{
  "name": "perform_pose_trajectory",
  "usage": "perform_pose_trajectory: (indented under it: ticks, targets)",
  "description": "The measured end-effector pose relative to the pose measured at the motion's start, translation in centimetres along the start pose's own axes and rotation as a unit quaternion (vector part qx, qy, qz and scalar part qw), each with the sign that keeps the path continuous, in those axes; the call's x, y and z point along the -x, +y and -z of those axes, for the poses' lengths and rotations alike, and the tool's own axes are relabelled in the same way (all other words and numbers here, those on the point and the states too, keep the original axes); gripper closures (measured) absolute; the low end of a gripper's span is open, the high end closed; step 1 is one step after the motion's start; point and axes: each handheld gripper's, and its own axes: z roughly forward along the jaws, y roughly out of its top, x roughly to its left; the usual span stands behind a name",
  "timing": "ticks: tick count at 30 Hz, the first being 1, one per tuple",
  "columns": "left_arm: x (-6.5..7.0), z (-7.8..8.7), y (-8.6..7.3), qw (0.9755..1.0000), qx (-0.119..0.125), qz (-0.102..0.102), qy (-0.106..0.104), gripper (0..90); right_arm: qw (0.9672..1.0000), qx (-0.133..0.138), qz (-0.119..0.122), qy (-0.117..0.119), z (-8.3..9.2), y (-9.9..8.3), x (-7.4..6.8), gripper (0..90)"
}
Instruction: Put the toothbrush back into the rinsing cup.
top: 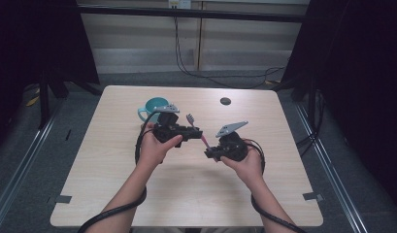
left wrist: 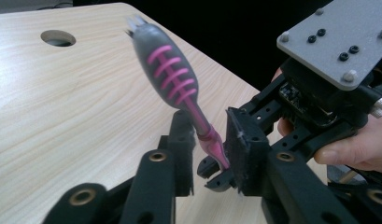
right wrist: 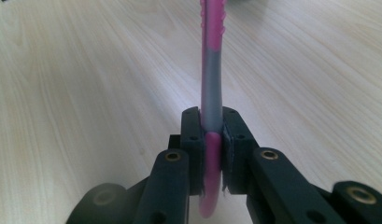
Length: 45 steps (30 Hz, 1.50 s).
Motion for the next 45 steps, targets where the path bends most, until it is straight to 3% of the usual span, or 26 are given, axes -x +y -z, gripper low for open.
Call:
perform_pose_trajectory:
  ticks: [32,45]
  targets:
    - [0.41,-0.34,0.26,0.9998,0.016,0.006,-0.007,81.6,0.9998,0.005,0.005,0.018,-0.91,0.04,-0.88,81.3]
    - [0.37,-0.13,0.42,0.9998,0.018,0.002,-0.004,77.0,0.9998,0.012,-0.001,0.018,-0.58,-0.02,-0.43,81.4]
